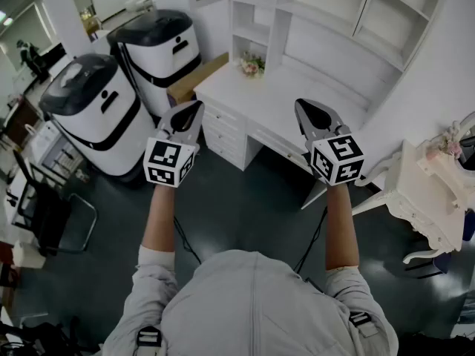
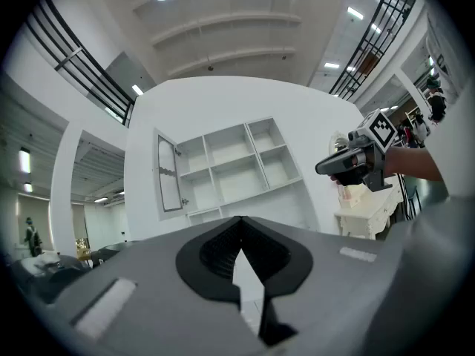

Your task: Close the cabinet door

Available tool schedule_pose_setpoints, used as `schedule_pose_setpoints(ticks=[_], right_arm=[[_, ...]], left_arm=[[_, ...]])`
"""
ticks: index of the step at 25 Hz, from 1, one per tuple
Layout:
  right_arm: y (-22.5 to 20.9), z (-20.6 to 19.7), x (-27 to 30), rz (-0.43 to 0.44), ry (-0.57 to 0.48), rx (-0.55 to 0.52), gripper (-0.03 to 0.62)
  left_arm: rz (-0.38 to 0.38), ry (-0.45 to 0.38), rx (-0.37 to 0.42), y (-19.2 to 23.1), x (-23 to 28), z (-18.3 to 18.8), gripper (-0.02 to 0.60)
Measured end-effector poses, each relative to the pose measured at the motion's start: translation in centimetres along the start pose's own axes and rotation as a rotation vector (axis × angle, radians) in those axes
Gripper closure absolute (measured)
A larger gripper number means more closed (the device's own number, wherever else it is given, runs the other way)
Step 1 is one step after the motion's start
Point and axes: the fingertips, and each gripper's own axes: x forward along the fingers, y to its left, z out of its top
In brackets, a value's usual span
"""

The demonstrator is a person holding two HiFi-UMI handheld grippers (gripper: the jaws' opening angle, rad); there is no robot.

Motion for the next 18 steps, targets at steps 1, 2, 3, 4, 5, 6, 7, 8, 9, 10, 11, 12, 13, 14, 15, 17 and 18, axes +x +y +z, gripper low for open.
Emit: schedule_pose_setpoints(ticks=[1, 2, 3, 4, 5, 6, 7, 8, 9, 10, 11, 12, 13, 14, 15, 17, 18], right_arm=[[0.1, -0.1, 0.3, -0.008, 0.009, -0.018, 0.594], [0.2, -0.2, 0.6, -0.015, 0.018, -0.034, 0.594], [0.3, -0.3, 0.9, -0.02, 0.025, -0.043, 0.594], [0.5, -0.4, 1.2, -0.022, 0.031, -0.041, 0.594], [0.5, -0.6, 1.5, -0.023, 0.033, -0.028, 0.594], [0.5, -0.8, 1.7, -0.023, 0.035, -0.008, 0.594], [0.3, -1.1, 1.9, -0.025, 0.035, 0.013, 0.592], [0.1, -1.4, 2.1, -0.03, 0.037, 0.028, 0.592], [-0.2, -1.7, 2.3, -0.036, 0.041, 0.037, 0.592], [-0.5, -2.0, 2.5, -0.042, 0.047, 0.041, 0.592], [-0.8, -2.3, 2.7, -0.048, 0.052, 0.042, 0.592], [-1.2, -2.6, 3.0, -0.053, 0.057, 0.041, 0.592], [-1.6, -2.8, 3.3, -0.057, 0.06, 0.039, 0.592], [-2.0, -3.0, 3.7, -0.06, 0.062, 0.035, 0.592], [-2.4, -3.2, 4.2, -0.062, 0.063, 0.031, 0.592], [-3.4, -3.7, 5.1, -0.059, 0.06, 0.024, 0.592], [-4.0, -3.9, 5.7, -0.057, 0.057, 0.023, 0.592]], left_arm=[[0.0, -0.001, 0.007, 0.4, 0.0, -0.1, 0.563], [-0.001, -0.002, 0.013, 0.8, 0.1, -0.1, 0.563], [-0.001, -0.003, 0.017, 1.2, 0.1, -0.2, 0.563], [-0.002, -0.002, 0.018, 1.6, 0.1, -0.4, 0.563], [-0.003, -0.001, 0.017, 2.0, 0.1, -0.5, 0.563], [-0.004, 0.001, 0.014, 2.3, 0.2, -0.7, 0.563], [-0.006, 0.002, 0.012, 2.4, 0.4, -0.9, 0.563], [-0.009, 0.003, 0.011, 2.5, 0.6, -1.1, 0.563], [-0.013, 0.004, 0.01, 2.4, 0.9, -1.3, 0.563], [-0.017, 0.005, 0.008, 2.4, 1.2, -1.6, 0.563], [-0.021, 0.008, 0.006, 2.3, 1.5, -1.9, 0.563], [-0.024, 0.013, 0.003, 2.4, 1.9, -2.3, 0.563], [-0.027, 0.017, 0.001, 2.5, 2.3, -2.6, 0.563], [-0.029, 0.022, 0.0, 2.6, 2.8, -2.9, 0.563], [-0.03, 0.025, -0.001, 2.7, 3.4, -3.2, 0.563], [-0.03, 0.03, -0.003, 2.9, 4.7, -3.7, 0.563], [-0.029, 0.032, -0.003, 3.1, 5.5, -4.0, 0.563]])
